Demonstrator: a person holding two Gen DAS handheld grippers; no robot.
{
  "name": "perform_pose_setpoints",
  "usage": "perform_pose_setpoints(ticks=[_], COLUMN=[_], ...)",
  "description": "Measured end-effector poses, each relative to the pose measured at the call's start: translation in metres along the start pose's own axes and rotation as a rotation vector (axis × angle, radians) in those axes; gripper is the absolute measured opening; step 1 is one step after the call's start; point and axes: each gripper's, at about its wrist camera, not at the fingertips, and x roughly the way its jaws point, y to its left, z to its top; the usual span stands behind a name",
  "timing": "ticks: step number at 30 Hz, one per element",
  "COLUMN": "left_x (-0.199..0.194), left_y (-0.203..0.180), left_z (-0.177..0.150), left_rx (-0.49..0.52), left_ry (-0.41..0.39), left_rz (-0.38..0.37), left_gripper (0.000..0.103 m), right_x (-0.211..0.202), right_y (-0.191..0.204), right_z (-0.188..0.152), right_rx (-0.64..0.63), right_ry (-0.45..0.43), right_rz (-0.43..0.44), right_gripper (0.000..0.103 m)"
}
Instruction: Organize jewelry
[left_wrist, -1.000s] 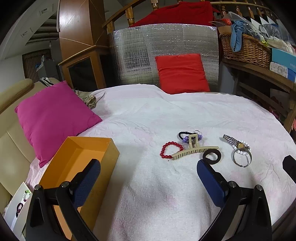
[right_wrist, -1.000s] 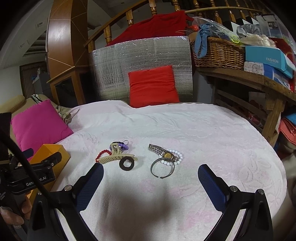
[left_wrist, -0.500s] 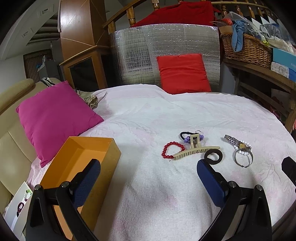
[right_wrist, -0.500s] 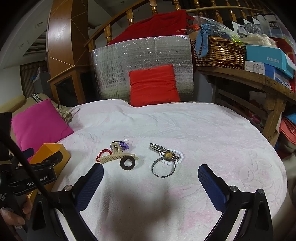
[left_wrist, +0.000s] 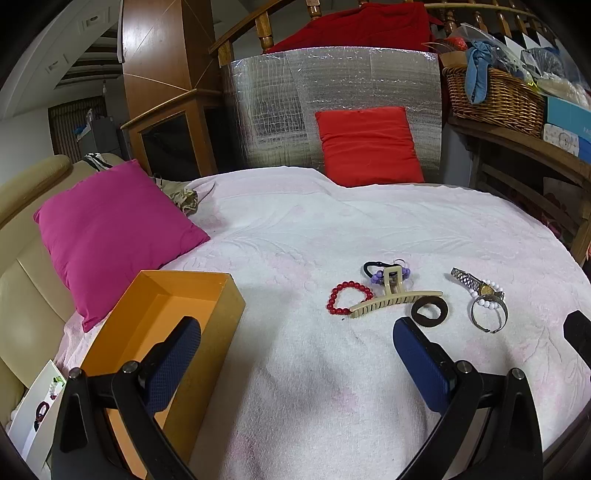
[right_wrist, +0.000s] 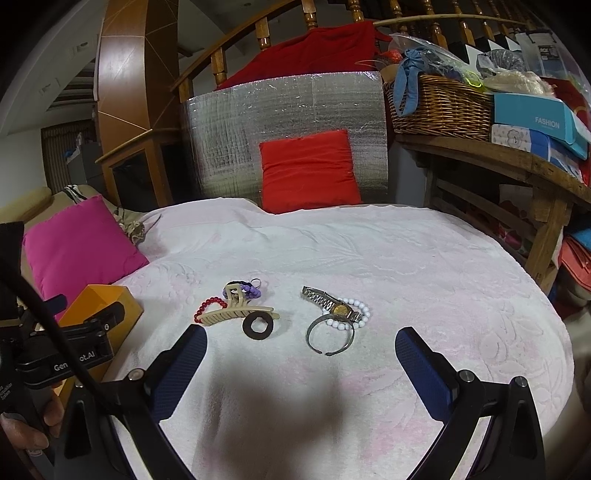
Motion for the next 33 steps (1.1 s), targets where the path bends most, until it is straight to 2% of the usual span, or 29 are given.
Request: perform_pose_setpoints(ticks=[13, 20, 25, 29, 32, 33], left_x=[0.005, 0.033, 0.06, 0.079, 0.092, 0.097], left_y=[0.003, 0.004, -0.014, -0.033, -0.043, -0.045], left_z=[0.0, -0.002, -0.006, -0.008, -0.006, -0.005], left_rx=[-0.005, -0.063, -0.049, -0.031, -0.019, -0.017], left_ry=[0.016, 0.126, 0.214, 0.266, 0.295, 0.303], left_rz=[-0.011, -0.158, -0.235, -0.27, -0.282, -0.284], left_gripper=[0.103, 0.103, 0.103, 0.102, 0.094, 0.087], right_x=[-0.001, 0.009, 0.042, 0.072, 0.096, 0.104], right_y=[-0.003, -0.033, -0.059, -0.068, -0.078, -0.081], right_z=[0.003, 0.009, 0.01, 0.008, 0.004, 0.003], right_rx=[0.006, 0.053, 0.133, 0.169, 0.213, 0.228], right_ry=[-0.009, 0.015, 0.143, 0.25, 0.322, 0.342], right_rz=[-0.006, -0.037, -0.005, 0.044, 0.073, 0.08], right_gripper=[0.103, 0.103, 0.102, 0.09, 0.08, 0.079])
